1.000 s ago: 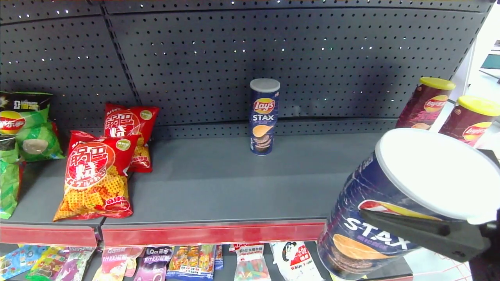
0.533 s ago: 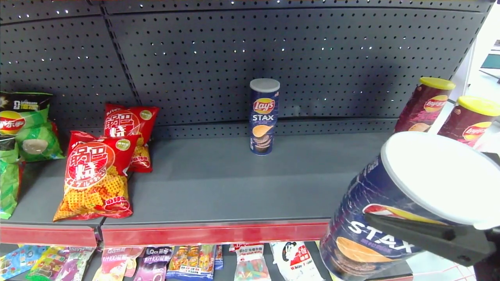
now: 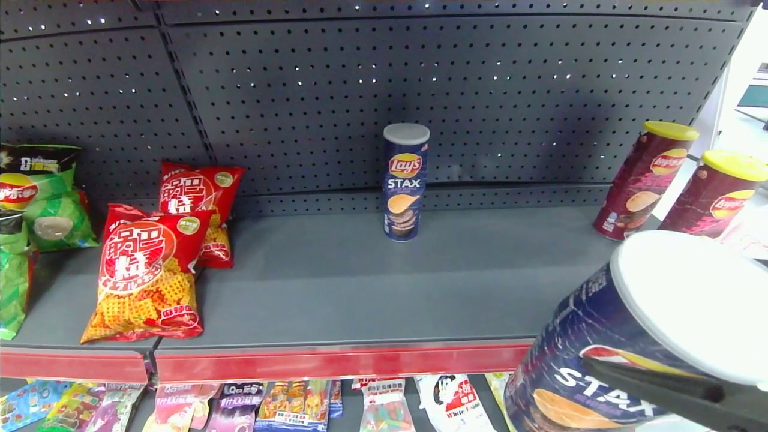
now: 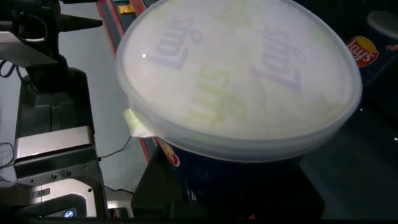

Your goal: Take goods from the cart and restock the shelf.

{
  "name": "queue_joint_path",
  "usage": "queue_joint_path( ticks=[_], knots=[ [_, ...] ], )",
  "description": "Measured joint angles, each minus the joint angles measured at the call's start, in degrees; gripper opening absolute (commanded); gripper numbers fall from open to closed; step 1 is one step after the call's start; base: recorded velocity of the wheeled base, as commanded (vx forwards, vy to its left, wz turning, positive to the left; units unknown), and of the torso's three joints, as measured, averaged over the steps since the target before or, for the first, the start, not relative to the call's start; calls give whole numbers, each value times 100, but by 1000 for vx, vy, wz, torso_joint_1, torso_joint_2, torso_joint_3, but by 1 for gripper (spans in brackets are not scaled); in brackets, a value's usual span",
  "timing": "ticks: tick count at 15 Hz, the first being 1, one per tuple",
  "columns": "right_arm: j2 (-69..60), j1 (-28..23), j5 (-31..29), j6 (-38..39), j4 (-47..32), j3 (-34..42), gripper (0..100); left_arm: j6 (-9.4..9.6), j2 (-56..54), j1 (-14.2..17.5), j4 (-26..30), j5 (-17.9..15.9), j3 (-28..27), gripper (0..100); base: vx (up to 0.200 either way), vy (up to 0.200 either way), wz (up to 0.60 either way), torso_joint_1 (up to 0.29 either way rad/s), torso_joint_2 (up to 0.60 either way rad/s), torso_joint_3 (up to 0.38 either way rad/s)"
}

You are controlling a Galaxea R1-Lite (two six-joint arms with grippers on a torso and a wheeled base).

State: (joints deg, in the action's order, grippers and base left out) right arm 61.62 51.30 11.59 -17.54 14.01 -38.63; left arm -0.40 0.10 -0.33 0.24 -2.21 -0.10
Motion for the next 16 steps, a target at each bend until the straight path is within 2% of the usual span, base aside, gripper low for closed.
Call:
queue_joint_path(
  ticks=[1, 16],
  knots=[
    [-11, 5, 1, 6, 0, 0, 0, 0, 0, 0, 0, 0, 0, 100, 200, 0, 0, 2, 2, 2],
    [-96, -39, -18, 93, -13, 46, 0, 27, 0, 0, 0, 7, 0, 100, 0, 0, 0, 0, 0, 0]
  ],
)
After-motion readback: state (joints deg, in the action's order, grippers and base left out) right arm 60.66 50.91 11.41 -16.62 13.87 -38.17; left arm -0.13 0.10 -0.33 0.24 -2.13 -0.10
